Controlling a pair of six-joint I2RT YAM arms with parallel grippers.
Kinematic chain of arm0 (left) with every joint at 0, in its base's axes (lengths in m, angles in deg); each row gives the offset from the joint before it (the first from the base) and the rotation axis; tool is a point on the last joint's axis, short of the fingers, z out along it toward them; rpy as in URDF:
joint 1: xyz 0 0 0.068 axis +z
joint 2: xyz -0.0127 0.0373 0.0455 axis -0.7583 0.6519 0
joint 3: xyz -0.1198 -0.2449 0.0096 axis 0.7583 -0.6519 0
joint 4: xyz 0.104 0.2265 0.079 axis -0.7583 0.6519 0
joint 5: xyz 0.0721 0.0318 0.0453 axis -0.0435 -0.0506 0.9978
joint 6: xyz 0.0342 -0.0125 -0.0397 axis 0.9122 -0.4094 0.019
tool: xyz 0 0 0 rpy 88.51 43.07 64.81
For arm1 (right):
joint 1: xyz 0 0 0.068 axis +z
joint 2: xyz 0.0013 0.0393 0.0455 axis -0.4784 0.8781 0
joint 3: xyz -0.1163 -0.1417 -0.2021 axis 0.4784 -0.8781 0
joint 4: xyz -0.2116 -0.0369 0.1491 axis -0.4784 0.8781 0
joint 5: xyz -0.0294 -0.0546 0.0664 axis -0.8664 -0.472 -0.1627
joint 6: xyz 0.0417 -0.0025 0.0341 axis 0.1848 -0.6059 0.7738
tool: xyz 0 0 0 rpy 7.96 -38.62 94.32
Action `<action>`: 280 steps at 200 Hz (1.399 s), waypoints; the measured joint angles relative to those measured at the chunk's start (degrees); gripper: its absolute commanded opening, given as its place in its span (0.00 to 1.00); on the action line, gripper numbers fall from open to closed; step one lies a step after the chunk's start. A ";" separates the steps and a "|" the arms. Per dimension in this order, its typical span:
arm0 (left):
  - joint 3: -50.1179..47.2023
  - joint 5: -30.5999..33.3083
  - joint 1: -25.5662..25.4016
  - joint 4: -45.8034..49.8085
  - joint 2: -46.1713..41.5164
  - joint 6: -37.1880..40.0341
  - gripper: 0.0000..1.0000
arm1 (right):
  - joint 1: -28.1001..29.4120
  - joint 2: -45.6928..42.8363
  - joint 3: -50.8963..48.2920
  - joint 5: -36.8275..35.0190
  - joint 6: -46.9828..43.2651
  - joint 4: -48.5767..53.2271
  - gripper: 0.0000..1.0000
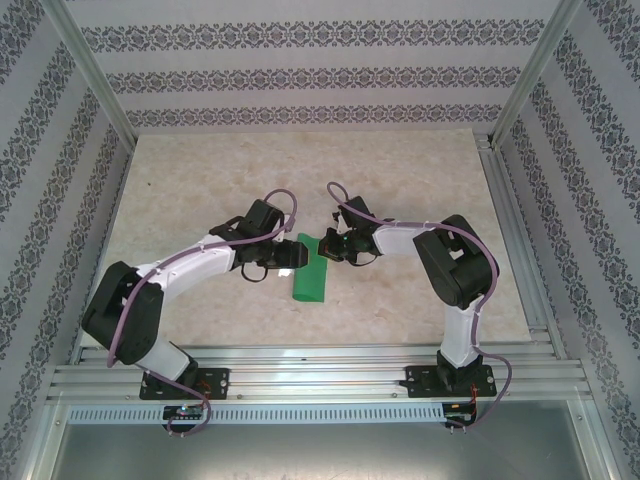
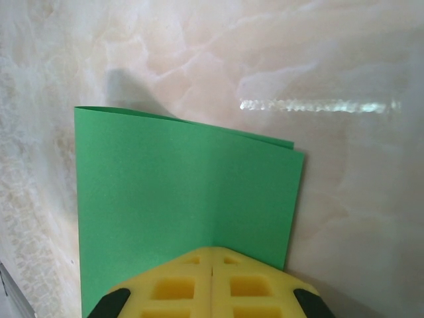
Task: Fold a paper plane with a square sheet of paper (fold left side to right side)
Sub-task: Hold the square sheet of paper at the center of the table.
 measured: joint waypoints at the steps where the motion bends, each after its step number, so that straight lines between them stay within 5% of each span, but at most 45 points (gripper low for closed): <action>1: 0.00 -0.15 0.00 -0.17 0.11 -0.13 0.45 | 0.00 0.00 0.00 0.00 -0.02 0.02 0.01; 106: 0.02 -6.08 0.00 -9.68 9.38 -3.76 0.33 | 0.26 0.13 0.83 -0.66 -0.76 1.36 0.01; 280: -0.04 -1.51 0.00 -8.50 13.00 -1.97 0.28 | 0.28 0.44 2.23 -1.07 -2.27 3.85 0.01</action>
